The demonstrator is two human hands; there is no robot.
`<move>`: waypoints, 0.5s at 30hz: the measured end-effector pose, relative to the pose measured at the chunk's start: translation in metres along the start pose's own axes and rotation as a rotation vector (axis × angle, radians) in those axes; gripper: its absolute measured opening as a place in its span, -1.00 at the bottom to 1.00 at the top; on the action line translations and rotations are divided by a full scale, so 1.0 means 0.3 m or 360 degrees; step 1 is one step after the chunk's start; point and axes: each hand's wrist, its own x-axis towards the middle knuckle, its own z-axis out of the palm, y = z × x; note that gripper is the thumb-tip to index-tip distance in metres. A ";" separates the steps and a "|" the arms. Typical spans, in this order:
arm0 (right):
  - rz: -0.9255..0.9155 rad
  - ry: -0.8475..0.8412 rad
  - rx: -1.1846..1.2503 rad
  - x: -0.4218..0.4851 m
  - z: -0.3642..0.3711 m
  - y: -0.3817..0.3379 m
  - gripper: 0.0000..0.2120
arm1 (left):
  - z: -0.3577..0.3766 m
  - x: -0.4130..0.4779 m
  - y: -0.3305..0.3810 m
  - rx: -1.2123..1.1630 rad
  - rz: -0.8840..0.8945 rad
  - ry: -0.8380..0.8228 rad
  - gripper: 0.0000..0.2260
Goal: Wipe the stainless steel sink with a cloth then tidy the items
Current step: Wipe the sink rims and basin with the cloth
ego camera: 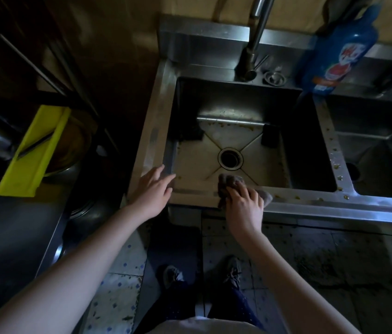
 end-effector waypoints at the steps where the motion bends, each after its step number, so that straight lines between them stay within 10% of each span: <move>1: 0.0014 -0.0024 0.0018 0.001 0.002 -0.024 -0.61 | 0.008 0.002 0.013 -0.0015 0.0005 -0.0009 -0.62; 15: 0.0037 -0.0012 0.0032 0.005 -0.052 0.215 -0.61 | 0.105 0.026 0.188 -0.0013 0.0000 -0.0174 -0.56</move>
